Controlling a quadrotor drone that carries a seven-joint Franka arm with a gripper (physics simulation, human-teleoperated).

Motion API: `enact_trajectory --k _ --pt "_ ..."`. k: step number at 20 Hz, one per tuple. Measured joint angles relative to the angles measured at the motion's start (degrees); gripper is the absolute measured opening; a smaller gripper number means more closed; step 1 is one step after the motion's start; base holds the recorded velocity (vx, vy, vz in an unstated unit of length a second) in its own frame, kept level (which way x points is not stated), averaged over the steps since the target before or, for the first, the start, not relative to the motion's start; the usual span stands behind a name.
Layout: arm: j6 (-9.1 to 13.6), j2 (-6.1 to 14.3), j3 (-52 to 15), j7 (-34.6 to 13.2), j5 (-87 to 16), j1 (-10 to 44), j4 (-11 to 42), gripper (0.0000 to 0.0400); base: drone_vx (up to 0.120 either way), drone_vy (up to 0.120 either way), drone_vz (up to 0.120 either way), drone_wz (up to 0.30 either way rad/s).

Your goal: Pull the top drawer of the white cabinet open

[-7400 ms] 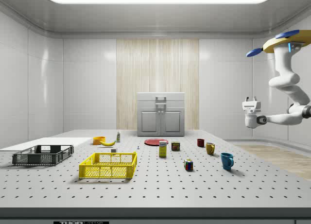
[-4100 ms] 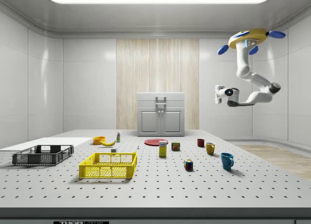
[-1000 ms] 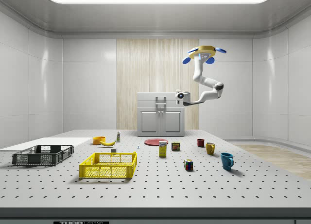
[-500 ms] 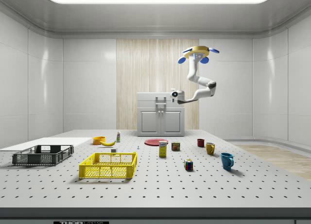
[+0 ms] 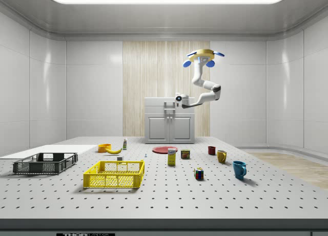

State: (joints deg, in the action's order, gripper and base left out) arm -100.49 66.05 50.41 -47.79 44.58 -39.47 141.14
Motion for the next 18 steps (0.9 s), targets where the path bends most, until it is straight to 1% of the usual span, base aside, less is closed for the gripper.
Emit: enact_trajectory --k 5,6,14,18 --pt "-0.35 0.43 0.10 -0.30 -0.36 -0.36 0.05 0.0305 0.120 -0.120 0.000 0.000" --pt "-0.41 0.51 0.12 -0.36 -0.43 -0.43 0.07 0.0305 0.080 0.000 0.000 0.000" --pt "-0.98 1.10 0.18 -0.76 -0.87 -0.94 0.21 0.0305 0.000 0.000 0.000 0.000" --pt "-2.47 1.26 -0.85 -0.65 -0.13 -1.27 1.24 0.0305 0.000 0.000 0.000 0.000"
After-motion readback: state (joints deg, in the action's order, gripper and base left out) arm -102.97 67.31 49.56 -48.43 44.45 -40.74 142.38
